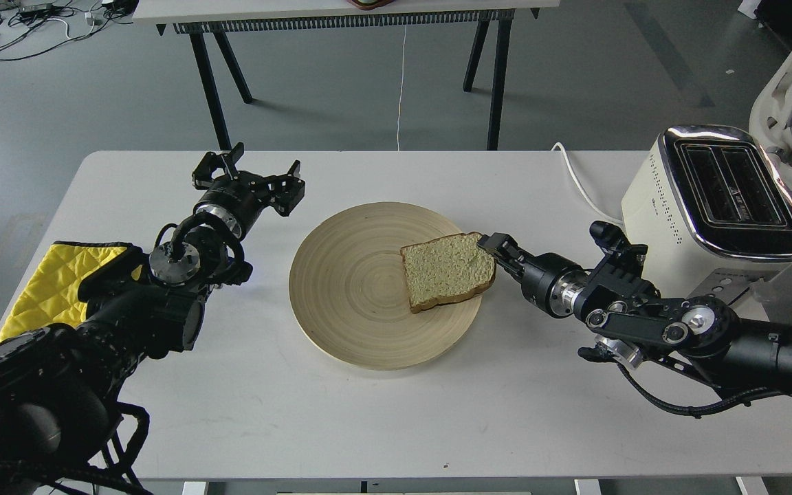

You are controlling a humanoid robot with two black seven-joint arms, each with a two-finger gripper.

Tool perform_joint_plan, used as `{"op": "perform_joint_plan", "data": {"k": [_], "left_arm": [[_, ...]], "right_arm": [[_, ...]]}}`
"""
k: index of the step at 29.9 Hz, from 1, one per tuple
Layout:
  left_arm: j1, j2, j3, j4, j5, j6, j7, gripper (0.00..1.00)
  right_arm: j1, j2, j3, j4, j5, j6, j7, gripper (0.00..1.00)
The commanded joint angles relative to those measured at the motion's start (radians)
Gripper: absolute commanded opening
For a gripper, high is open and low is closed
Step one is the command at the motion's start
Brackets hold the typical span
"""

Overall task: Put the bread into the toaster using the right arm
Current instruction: 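Grasp the bread slice with the right gripper and lift it, then carry the bread with the right gripper above the toaster slot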

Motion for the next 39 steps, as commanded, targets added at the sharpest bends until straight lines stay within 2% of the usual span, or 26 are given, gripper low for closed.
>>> {"op": "perform_joint_plan", "data": {"k": [1,7,10,21,27,32,39], "left_arm": [[0.0,0.0,0.0,0.001,0.0,0.0,0.0,1.0],[0.0,0.0,0.0,0.001,0.0,0.0,0.0,1.0],[0.0,0.0,0.0,0.001,0.0,0.0,0.0,1.0],[0.0,0.0,0.0,0.001,0.0,0.0,0.0,1.0],[0.0,0.0,0.0,-0.001,0.0,0.0,0.0,1.0],[0.0,0.0,0.0,0.001,0.0,0.0,0.0,1.0],[0.0,0.0,0.001,0.001,0.0,0.0,0.0,1.0]], "right_arm": [[0.0,0.0,0.005,0.0,0.002,-0.001,0.0,0.17],[0.009,0.002,0.014,0.009,0.002,-0.003,-0.002,0.05],[0.015,-0.001,0.02,0.02,0.002,-0.04,-0.002,0.01],[0.054,-0.038,0.161,0.123,0.002,-0.078,-0.002,0.0],[0.167,-0.15,0.164,0.196,0.002,-0.098,-0.009,0.0],[0.285,-0.323,0.137,0.245,0.002,-0.095,-0.021,0.0],[0.549,-0.537,-0.134,0.253,-0.001,-0.064,-0.034,0.0]]}}
